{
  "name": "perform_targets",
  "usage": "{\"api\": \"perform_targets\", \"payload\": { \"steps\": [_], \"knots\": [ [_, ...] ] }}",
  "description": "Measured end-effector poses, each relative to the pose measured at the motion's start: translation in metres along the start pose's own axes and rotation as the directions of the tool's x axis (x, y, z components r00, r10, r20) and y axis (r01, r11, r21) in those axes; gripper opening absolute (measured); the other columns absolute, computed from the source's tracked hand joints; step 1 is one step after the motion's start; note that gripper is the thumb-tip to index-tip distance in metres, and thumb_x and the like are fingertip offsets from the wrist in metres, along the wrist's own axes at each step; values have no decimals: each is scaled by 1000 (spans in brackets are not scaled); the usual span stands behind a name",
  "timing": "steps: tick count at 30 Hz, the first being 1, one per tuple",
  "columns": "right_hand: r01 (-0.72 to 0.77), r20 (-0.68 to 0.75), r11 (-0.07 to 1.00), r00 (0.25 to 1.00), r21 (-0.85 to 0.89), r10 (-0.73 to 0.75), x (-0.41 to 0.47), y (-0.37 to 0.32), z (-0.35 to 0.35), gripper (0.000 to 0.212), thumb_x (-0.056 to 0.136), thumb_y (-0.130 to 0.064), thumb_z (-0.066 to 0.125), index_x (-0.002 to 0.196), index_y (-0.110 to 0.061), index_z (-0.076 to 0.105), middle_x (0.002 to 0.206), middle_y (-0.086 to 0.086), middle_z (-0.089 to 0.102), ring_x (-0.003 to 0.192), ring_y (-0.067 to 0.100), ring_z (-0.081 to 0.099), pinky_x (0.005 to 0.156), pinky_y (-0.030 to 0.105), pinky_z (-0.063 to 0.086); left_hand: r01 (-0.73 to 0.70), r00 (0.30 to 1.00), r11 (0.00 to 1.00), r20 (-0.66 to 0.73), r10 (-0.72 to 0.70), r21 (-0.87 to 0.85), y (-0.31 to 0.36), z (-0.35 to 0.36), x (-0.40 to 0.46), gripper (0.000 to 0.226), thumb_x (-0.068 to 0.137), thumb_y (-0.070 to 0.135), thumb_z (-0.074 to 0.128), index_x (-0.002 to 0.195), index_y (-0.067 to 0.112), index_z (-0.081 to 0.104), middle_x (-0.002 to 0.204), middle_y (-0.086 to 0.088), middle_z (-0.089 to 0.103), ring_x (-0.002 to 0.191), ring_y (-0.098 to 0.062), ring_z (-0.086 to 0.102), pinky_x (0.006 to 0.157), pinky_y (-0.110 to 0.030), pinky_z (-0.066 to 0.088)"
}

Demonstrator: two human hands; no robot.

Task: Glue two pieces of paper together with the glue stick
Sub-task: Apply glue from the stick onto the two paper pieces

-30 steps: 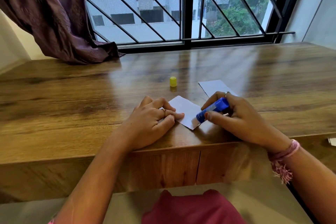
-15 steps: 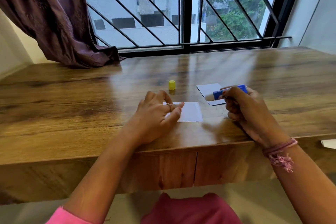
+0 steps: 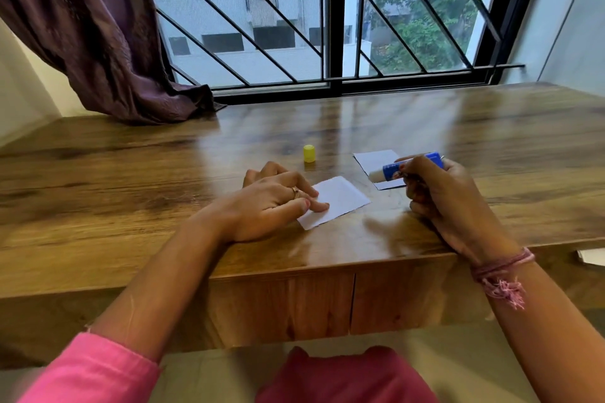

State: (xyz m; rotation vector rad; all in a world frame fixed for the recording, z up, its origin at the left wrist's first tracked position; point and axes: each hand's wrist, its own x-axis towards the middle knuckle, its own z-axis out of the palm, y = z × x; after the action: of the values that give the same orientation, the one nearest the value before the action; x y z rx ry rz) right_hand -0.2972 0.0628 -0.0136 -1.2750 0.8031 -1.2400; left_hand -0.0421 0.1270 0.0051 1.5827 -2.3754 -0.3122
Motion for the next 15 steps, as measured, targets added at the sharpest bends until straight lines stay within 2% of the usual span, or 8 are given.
{"api": "perform_targets", "payload": {
  "steps": [4, 6, 8, 11, 15],
  "knots": [
    [-2, 0, 1000, 1000, -11, 2, 0, 0, 0, 21, 74, -22, 63, 90, -10, 58, 52, -9, 44, 45, 6, 31, 35, 17, 24, -22, 998, 1000, -50, 23, 17, 8, 6, 2, 52, 86, 55, 18, 119, 49, 58, 107, 13, 51, 105, -1, 28, 84, -23, 13],
    [-6, -3, 1000, 1000, -20, 6, -1, -1, 1, 23, 73, -23, 63, 90, -9, 58, 53, -9, 44, 45, 6, 31, 35, 17, 23, -33, 996, 999, -87, 36, 39, 8, 9, 4, 57, 85, 57, 15, 121, 46, 58, 104, 12, 49, 102, -2, 28, 84, -23, 13],
    [-5, -3, 1000, 1000, -27, 5, -1, -1, 1, 22, 74, -24, 64, 90, -10, 59, 53, -9, 44, 46, 6, 31, 35, 18, 23, -31, 992, 999, -118, 35, 40, 6, 10, 5, 49, 91, 53, 20, 126, 45, 55, 111, 16, 45, 104, -1, 27, 88, -25, 14],
    [7, -3, 999, 1000, -49, -7, -3, -2, 2, 12, 79, -20, 62, 87, -12, 60, 54, -8, 44, 48, 8, 30, 36, 19, 22, -28, 986, 999, -166, 21, -44, -1, 10, 4, 44, 93, 44, 29, 128, 43, 54, 127, 23, 45, 117, -2, 27, 90, -26, 16],
    [8, -24, 995, 1000, -103, -11, -5, -2, 5, 7, 83, -14, 60, 89, -12, 63, 54, -6, 42, 49, 9, 30, 37, 20, 22, 6, 999, 998, -32, -8, -67, -10, 9, 6, 42, 90, 45, 34, 128, 42, 49, 142, 31, 39, 128, -4, 22, 94, -33, 14]
  ]
}}
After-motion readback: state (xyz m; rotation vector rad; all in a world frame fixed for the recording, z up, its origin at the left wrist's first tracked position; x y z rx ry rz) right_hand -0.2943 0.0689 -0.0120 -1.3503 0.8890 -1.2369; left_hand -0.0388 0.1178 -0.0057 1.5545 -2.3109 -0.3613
